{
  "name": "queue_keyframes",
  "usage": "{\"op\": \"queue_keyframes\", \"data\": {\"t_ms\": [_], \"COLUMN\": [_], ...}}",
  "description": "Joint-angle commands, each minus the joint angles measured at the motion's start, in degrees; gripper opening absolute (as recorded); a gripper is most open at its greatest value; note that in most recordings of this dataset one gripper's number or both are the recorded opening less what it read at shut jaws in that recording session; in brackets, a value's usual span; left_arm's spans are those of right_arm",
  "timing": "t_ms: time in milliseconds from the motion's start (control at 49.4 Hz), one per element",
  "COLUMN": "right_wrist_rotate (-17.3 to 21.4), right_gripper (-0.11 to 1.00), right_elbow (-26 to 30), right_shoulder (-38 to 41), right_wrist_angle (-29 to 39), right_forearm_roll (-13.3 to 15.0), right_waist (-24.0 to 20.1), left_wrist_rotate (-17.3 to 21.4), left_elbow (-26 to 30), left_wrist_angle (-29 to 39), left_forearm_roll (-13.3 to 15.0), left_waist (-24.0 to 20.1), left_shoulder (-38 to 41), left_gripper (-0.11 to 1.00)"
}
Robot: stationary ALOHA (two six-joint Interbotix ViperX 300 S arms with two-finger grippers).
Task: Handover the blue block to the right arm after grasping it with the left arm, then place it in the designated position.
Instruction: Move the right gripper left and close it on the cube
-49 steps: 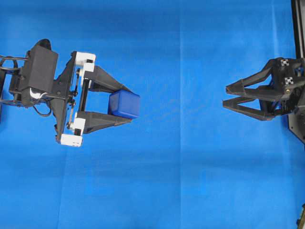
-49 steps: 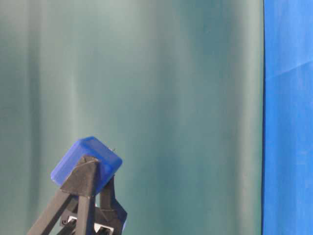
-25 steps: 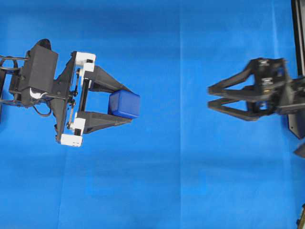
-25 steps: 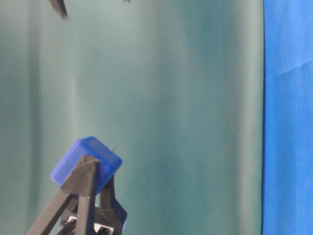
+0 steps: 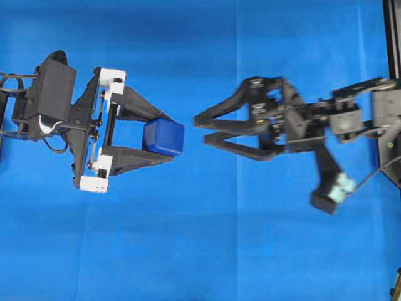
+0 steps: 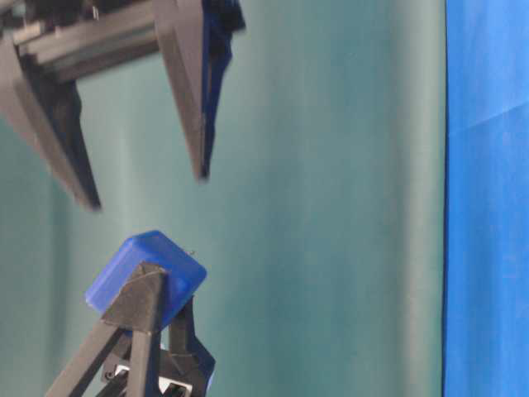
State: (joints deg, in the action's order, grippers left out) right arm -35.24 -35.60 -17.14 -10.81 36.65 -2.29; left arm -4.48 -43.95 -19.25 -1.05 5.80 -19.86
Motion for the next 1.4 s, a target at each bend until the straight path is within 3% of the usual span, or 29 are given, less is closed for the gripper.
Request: {"op": "queue_keyframes", "data": {"t_ms": [0, 365, 790, 871, 1013, 1378], "right_wrist_rotate": [0.2, 0.2, 0.2, 0.3, 0.3, 0.6], "right_gripper": [0.94, 0.94, 0.93, 0.87, 0.52, 0.52], "right_elbow": [3.8, 11.7, 12.6, 12.5, 12.6, 12.6], "right_shoulder": [1.8, 9.1, 9.8, 9.8, 9.8, 9.8], "right_wrist_angle": [-0.5, -0.3, 0.1, 1.4, 3.6, 5.0], "right_forearm_roll": [0.1, 0.3, 0.2, 0.3, 0.3, -0.1], "right_waist": [-0.1, -0.1, -0.1, -0.1, -0.1, -0.1], "left_wrist_rotate": [-0.1, -0.1, -0.1, -0.1, -0.2, -0.1], "left_elbow": [0.8, 0.7, 0.7, 0.7, 0.8, 1.1], "left_wrist_angle": [-0.6, -0.6, -0.4, -0.4, -0.4, -0.4], "left_forearm_roll": [0.1, 0.1, 0.1, 0.1, 0.1, 0.1], "left_waist": [0.0, -0.1, 0.0, 0.0, -0.1, -0.1], "left_shoulder": [-1.1, -1.1, -1.1, -1.1, -1.1, -0.8], "left_gripper": [0.48, 0.48, 0.48, 0.48, 0.48, 0.48]}}
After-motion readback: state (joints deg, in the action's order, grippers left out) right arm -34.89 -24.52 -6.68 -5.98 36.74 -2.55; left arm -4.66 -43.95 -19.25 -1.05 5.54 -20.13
